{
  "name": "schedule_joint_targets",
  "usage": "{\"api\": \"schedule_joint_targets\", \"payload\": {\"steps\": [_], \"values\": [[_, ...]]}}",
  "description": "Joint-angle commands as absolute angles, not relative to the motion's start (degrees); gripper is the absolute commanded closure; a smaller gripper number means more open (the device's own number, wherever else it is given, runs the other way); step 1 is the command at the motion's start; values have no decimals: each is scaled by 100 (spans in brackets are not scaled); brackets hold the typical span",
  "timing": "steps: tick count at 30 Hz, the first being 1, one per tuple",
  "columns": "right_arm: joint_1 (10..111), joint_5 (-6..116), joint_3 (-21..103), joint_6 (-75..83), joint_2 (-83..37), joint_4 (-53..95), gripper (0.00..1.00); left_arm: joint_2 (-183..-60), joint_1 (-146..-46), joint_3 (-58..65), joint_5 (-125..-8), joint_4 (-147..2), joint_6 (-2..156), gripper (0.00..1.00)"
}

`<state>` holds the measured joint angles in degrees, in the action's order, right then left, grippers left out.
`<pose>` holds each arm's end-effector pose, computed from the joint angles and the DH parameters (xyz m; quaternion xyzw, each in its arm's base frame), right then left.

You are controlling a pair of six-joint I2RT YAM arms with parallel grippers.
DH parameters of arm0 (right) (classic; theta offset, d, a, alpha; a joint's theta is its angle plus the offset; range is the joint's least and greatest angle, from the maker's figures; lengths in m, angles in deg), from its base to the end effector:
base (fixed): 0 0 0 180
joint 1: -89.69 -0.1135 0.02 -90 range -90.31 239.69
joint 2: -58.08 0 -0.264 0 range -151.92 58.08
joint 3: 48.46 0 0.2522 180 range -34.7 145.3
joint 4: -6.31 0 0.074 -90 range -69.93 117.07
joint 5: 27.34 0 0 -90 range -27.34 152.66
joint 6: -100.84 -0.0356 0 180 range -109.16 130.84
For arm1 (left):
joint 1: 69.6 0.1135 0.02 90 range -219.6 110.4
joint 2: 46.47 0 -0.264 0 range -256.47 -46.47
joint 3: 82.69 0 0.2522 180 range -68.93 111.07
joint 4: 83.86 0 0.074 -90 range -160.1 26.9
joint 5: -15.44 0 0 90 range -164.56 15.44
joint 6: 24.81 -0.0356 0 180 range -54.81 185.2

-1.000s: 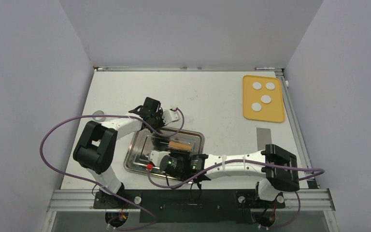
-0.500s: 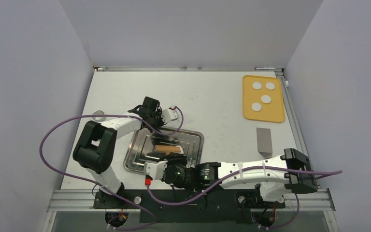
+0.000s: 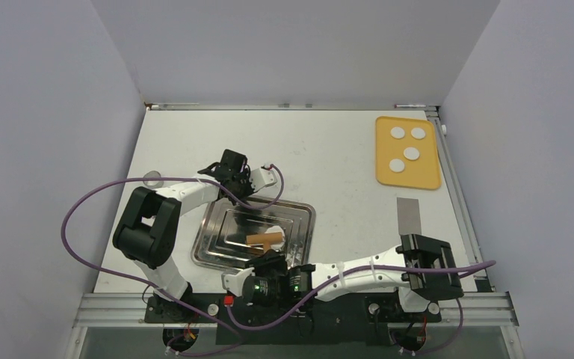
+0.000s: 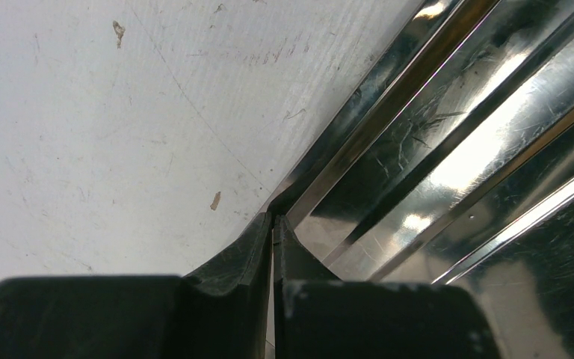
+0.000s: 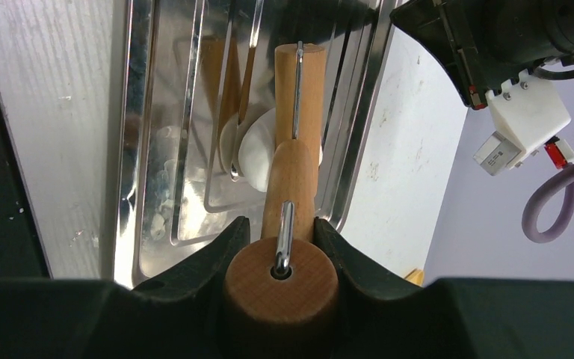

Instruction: Roll out the dumpling wrappers from the dough

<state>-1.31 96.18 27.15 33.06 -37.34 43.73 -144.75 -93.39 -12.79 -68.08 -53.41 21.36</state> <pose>0.0138 0.3386 0.2037 -0.7222 0.5735 -0.0757 0.3792 0.3063 -0.1394 0.1613 0.5477 0.7906 -0.0069 0.2736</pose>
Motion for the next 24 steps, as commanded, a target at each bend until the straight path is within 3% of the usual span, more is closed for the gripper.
{"api": "schedule_joint_targets", "payload": {"steps": [1, 7, 15, 24], "values": [[-228, 9156, 2546, 2845, -3648, 5106, 92, -14739, -9237, -1376, -6843, -4637, 2276, 100], [-366, 9043, 2824, 2862, -3655, 5534, 92, -14743, -9230, -1373, -6852, -4616, 2274, 100], [302, 9091, 2688, 3521, -3967, 5000, 92, -14785, -9228, -1338, -6850, -4589, 2283, 100], [-486, 9255, 2909, 2578, -3880, 6065, 92, -14789, -9228, -1321, -6828, -4573, 2274, 100]]}}
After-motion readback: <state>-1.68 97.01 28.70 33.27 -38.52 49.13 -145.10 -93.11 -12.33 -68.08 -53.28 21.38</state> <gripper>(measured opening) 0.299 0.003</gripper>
